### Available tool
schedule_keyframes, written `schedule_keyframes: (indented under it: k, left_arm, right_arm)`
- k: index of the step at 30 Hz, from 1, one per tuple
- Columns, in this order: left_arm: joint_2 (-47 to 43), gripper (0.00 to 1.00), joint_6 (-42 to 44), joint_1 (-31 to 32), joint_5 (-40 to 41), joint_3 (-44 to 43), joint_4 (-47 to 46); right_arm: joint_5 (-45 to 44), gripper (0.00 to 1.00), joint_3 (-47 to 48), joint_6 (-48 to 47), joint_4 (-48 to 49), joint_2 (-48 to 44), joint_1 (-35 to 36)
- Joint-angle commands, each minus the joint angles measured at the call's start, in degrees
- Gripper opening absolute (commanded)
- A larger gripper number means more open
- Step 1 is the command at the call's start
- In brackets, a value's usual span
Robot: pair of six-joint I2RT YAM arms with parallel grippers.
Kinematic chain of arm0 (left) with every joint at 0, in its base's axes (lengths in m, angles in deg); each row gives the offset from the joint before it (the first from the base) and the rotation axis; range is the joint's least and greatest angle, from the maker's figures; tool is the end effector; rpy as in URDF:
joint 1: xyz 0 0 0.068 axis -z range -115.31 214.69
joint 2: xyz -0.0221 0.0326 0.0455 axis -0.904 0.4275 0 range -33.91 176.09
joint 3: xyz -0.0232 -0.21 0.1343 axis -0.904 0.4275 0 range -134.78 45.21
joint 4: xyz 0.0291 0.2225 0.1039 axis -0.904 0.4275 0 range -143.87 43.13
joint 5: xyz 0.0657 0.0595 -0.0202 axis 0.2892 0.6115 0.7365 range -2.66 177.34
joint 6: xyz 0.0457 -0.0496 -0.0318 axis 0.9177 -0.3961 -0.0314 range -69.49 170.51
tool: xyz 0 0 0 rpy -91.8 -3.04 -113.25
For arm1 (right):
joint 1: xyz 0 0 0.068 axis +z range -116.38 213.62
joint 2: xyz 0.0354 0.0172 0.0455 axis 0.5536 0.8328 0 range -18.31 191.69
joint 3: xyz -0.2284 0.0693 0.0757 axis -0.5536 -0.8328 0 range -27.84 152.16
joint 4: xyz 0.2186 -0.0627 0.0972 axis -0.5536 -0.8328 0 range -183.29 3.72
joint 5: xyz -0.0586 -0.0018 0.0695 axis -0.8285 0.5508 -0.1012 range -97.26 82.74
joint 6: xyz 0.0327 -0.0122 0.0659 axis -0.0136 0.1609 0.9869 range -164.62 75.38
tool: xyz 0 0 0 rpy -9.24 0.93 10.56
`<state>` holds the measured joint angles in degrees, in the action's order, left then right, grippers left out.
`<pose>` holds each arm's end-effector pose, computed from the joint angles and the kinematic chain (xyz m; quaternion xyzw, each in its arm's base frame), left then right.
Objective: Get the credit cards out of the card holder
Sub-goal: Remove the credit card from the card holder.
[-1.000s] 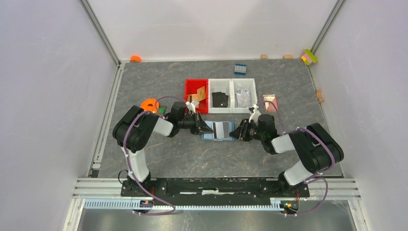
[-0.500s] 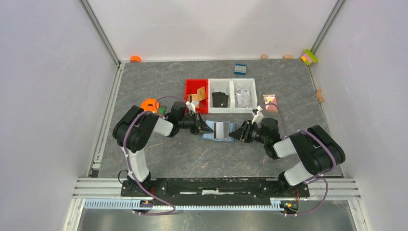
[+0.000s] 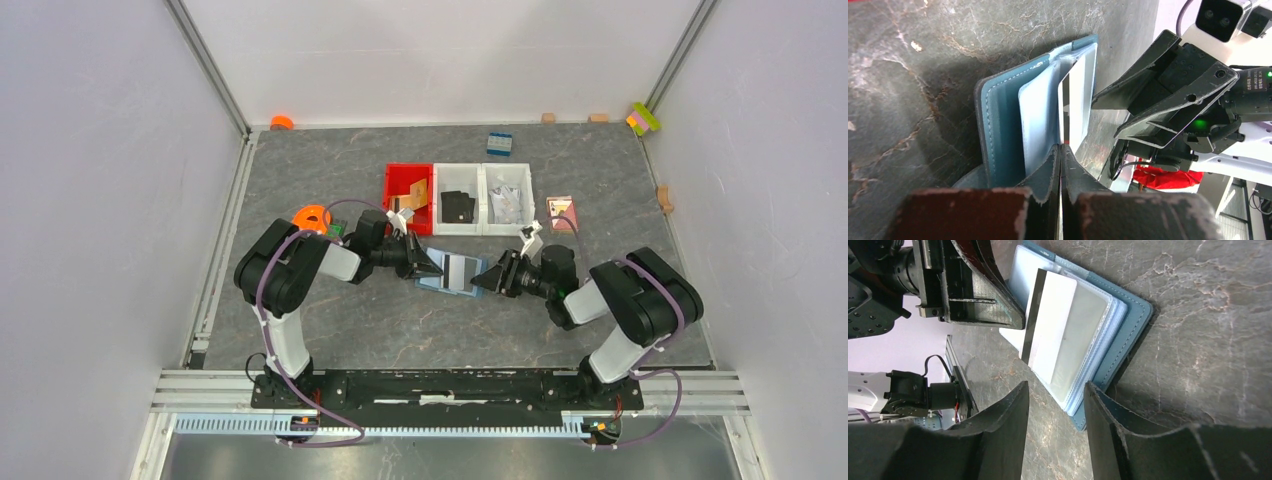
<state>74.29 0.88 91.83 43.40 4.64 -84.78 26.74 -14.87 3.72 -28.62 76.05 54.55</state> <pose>0.2770 -0.1909 0.0813 0.0029 0.8457 -0.5203 0.1184 0.2184 0.1211 0.0847 0.0344 0.8159 0.4985 0.2909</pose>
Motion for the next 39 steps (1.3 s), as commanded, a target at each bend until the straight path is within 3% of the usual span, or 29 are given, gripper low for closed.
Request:
schedule_keyframes:
  k: [1, 8, 14, 16, 18, 20, 27, 33, 39]
  left_arm:
    - [0.3, 0.02, -0.5, 0.0, -1.4, -0.7, -2.5]
    - [0.2, 0.02, -1.5, 0.1, -2.2, -0.3, -4.9]
    - [0.8, 0.11, -2.9, 0.2, -2.9, 0.0, -7.2]
    - [0.8, 0.17, -2.9, 0.1, -2.8, 0.0, -7.2]
    - [0.9, 0.31, -2.8, 0.1, -2.7, 0.0, -7.1]
    - [1.1, 0.36, -2.8, 0.1, -2.5, -0.1, -7.1]
    - [2.6, 0.37, -2.3, 0.5, -1.4, -1.1, -5.6]
    - [2.5, 0.37, 1.1, 0.7, 2.7, -2.4, 1.5]
    - [1.9, 0.37, 2.5, 1.1, 4.1, -3.0, 4.0]
  right_arm:
    - [-0.8, 0.50, 4.2, -3.7, -6.6, 0.1, 1.3]
    - [-6.4, 0.49, 5.8, -9.1, -16.7, -3.6, 1.4]
    - [-9.0, 0.35, 8.7, -12.3, -22.9, -2.9, 2.6]
    - [-9.9, 0.34, 9.4, -13.2, -24.2, -3.0, 2.9]
    - [-10.4, 0.32, 9.6, -13.5, -25.0, -3.2, 3.1]
    - [-10.7, 0.30, 10.0, -13.9, -25.7, -3.0, 3.3]
    - [-10.8, 0.28, 10.6, -14.2, -26.3, -2.4, 3.9]
    - [-11.6, 0.26, 11.0, -14.7, -27.1, -2.5, 4.3]
    - [-17.1, 0.27, 13.9, -18.2, -33.4, -3.2, 6.4]
